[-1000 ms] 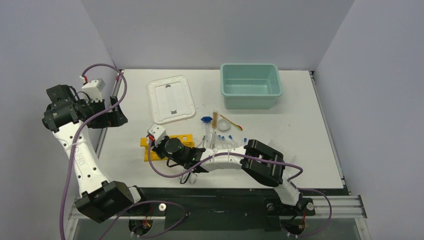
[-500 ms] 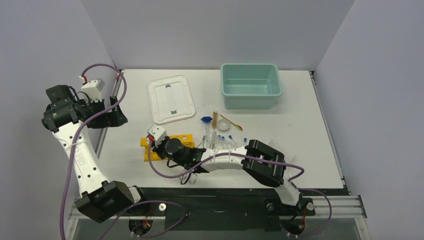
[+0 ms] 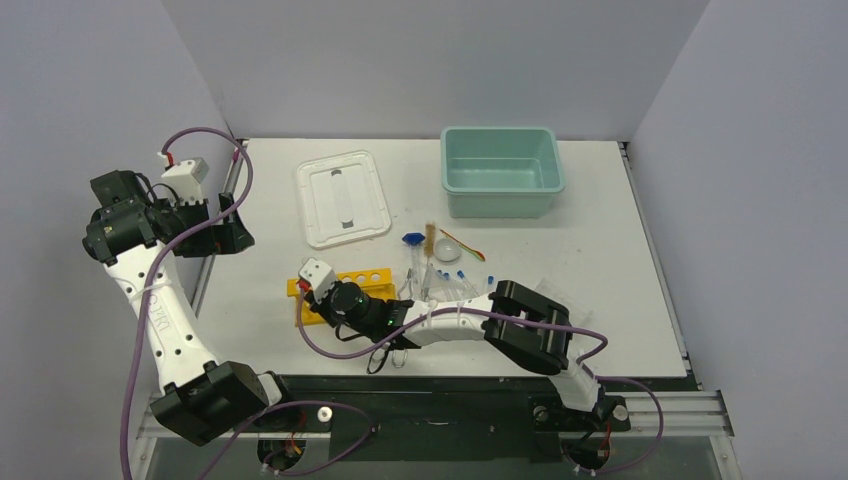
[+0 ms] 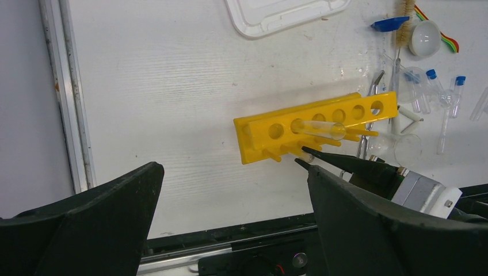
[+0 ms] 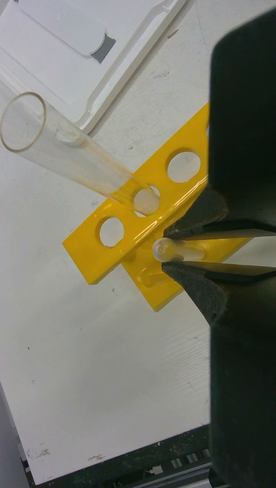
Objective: Organize the chemistry lab equipment
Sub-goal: Pick up the test tube at the center of the board.
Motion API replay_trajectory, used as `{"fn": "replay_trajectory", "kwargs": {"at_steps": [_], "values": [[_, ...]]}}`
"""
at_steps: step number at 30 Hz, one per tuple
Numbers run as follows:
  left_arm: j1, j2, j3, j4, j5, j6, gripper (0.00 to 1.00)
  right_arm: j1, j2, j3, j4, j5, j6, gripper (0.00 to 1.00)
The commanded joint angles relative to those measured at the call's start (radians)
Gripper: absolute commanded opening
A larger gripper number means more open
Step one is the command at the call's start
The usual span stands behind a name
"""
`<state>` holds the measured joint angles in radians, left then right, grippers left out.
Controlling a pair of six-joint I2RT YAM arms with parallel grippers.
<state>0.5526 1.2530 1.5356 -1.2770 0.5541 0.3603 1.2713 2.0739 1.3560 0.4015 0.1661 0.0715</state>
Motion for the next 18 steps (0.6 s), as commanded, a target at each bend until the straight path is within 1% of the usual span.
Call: {"fn": "replay_trajectory", "kwargs": {"at_steps": [1, 3, 4, 6, 7, 8, 9, 10, 11, 13, 17, 18], "values": [[0.01, -0.004, 0.0, 0.004, 0.027, 0.017, 0.96, 0.008, -0.026, -0.013, 0.024, -0.005, -0.004, 0.0], [0.011, -0.004, -0.001, 0.004, 0.026, 0.019, 0.97, 0.009, -0.02, -0.013, 0.03, -0.004, -0.002, 0.0], [0.012, -0.003, -0.003, 0.004, 0.025, 0.02, 0.97, 0.01, -0.016, -0.01, 0.028, -0.004, -0.001, 0.02], [0.014, -0.004, -0.006, 0.006, 0.025, 0.022, 0.96, 0.01, -0.013, -0.006, 0.027, -0.004, 0.003, 0.09], [0.016, -0.004, -0.006, 0.005, 0.025, 0.024, 0.97, 0.01, -0.015, -0.005, 0.025, -0.004, 0.005, 0.15], [0.016, -0.002, -0.007, 0.005, 0.025, 0.024, 0.97, 0.01, -0.019, -0.001, 0.017, -0.008, 0.005, 0.18], [0.018, -0.002, -0.006, 0.005, 0.024, 0.025, 0.97, 0.009, -0.022, 0.002, 0.011, -0.01, 0.006, 0.25], [0.019, -0.002, -0.006, 0.006, 0.025, 0.025, 0.97, 0.009, -0.032, 0.011, -0.006, -0.013, 0.008, 0.28], [0.02, -0.002, -0.006, 0.005, 0.026, 0.025, 0.97, 0.008, -0.038, 0.016, -0.017, -0.013, 0.014, 0.33], [0.022, -0.002, -0.002, 0.001, 0.027, 0.026, 0.97, 0.004, -0.064, 0.03, -0.053, -0.013, 0.026, 0.39], [0.026, -0.005, 0.008, -0.009, 0.03, 0.032, 0.97, -0.015, -0.15, 0.042, -0.149, -0.013, 0.061, 0.43], [0.027, -0.006, 0.011, -0.014, 0.031, 0.035, 0.97, -0.02, -0.188, 0.042, -0.194, -0.002, 0.07, 0.44]]}}
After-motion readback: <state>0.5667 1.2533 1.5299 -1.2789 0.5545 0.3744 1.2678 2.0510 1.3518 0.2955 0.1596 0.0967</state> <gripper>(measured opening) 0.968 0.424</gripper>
